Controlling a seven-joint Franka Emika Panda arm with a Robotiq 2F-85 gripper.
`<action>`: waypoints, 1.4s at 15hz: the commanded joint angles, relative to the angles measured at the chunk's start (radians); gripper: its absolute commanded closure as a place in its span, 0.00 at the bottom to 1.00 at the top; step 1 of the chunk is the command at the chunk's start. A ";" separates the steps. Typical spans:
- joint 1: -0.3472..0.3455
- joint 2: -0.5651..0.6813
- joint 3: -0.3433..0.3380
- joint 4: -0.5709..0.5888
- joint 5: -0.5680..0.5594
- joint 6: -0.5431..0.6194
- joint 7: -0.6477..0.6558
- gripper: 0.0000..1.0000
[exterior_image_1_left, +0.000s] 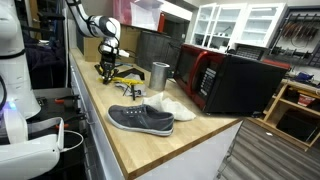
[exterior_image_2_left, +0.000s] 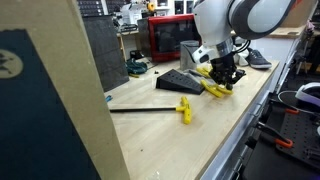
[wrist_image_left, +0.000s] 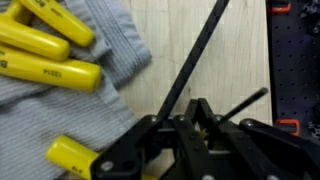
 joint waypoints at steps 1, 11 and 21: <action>0.010 0.004 0.007 0.000 0.003 0.002 0.020 0.99; 0.020 -0.087 0.000 -0.027 0.151 0.027 -0.070 0.99; 0.048 -0.223 -0.028 -0.045 0.312 0.023 -0.151 0.99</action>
